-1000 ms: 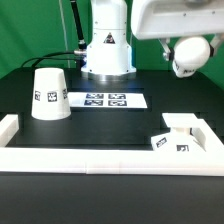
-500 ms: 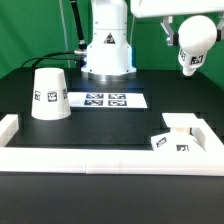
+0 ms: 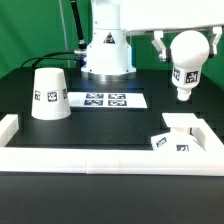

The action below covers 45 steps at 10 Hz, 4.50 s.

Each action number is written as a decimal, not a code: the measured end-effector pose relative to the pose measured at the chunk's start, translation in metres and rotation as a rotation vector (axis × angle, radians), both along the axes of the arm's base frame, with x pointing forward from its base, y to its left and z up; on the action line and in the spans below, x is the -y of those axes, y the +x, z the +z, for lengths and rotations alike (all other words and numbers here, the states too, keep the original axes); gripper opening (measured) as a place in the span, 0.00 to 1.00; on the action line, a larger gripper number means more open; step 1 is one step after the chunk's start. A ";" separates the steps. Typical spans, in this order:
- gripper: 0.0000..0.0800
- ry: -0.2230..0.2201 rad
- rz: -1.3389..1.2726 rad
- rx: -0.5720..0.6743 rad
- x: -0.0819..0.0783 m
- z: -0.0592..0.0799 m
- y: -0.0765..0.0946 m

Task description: Assemble lamp

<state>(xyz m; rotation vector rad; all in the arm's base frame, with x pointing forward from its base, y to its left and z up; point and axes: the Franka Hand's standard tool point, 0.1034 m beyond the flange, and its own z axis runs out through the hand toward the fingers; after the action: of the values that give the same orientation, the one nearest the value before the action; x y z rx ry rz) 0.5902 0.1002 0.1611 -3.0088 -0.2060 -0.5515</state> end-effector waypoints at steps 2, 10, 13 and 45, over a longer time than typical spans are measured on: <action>0.73 0.002 0.000 -0.001 -0.001 0.000 0.000; 0.73 -0.026 0.056 0.013 0.009 -0.014 0.020; 0.73 -0.025 0.050 0.047 0.010 -0.015 0.021; 0.87 -0.034 0.065 0.171 0.006 -0.030 0.014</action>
Offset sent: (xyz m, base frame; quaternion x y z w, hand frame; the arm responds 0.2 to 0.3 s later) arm 0.0000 0.0000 0.0000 0.0000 0.0000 0.0000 1.0000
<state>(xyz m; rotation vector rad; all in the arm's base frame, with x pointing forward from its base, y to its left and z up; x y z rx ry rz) 0.6039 0.0946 0.1306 -2.9741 -0.3251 -0.8077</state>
